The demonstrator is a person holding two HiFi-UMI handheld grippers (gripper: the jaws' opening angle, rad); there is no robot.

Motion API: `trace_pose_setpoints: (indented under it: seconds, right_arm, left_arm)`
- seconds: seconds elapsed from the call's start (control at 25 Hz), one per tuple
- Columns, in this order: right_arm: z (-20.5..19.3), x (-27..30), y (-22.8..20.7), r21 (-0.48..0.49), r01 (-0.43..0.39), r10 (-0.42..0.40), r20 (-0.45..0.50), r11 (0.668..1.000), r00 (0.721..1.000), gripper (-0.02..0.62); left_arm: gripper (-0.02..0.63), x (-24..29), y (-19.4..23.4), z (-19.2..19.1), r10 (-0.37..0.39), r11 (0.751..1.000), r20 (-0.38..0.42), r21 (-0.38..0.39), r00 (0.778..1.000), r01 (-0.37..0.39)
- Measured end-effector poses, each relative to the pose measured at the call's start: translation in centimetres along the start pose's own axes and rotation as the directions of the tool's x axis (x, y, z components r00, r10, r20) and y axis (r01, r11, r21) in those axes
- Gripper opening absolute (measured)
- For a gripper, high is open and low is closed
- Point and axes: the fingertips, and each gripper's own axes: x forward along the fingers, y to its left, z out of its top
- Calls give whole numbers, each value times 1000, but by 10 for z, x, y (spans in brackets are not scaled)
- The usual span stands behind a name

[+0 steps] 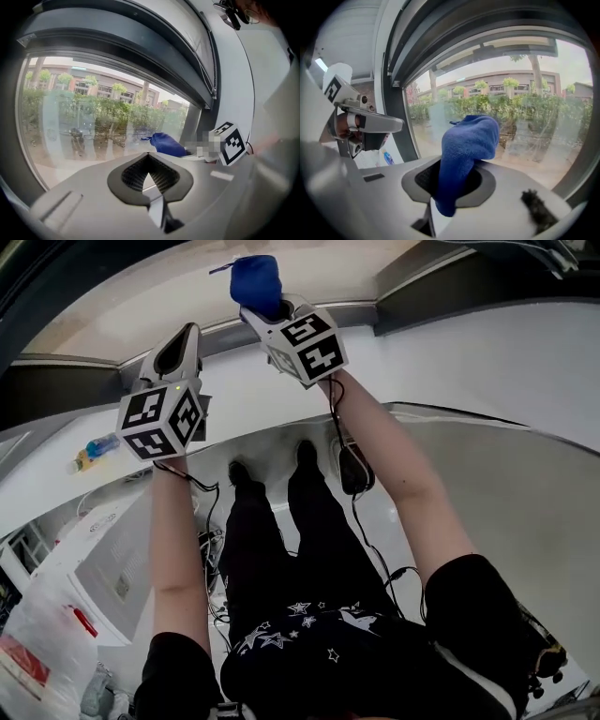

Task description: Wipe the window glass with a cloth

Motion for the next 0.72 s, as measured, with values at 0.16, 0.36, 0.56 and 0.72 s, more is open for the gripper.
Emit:
trace_pose_setpoints:
  seconds: [0.16, 0.36, 0.56, 0.72]
  right_arm:
    - [-35, -41, -62, 36, 93, -92, -30, 995, 995, 72]
    - [-63, -90, -137, 58, 193, -190, -47, 980, 981, 72]
    - [-78, -131, -199, 100, 295, -291, -54, 950, 955, 72]
    - [-86, -156, -230, 111, 371, -366, -66, 922, 928, 72]
  left_arm:
    - [8, 36, -50, -1, -50, 999, -19, 17, 999, 50]
    - [8, 73, -101, 1, -86, 996, -19, 19, 996, 86]
    - [8, 102, -142, -7, -127, 992, -36, 23, 991, 128]
    - [8, 116, -166, -9, -154, 988, -42, 23, 987, 155]
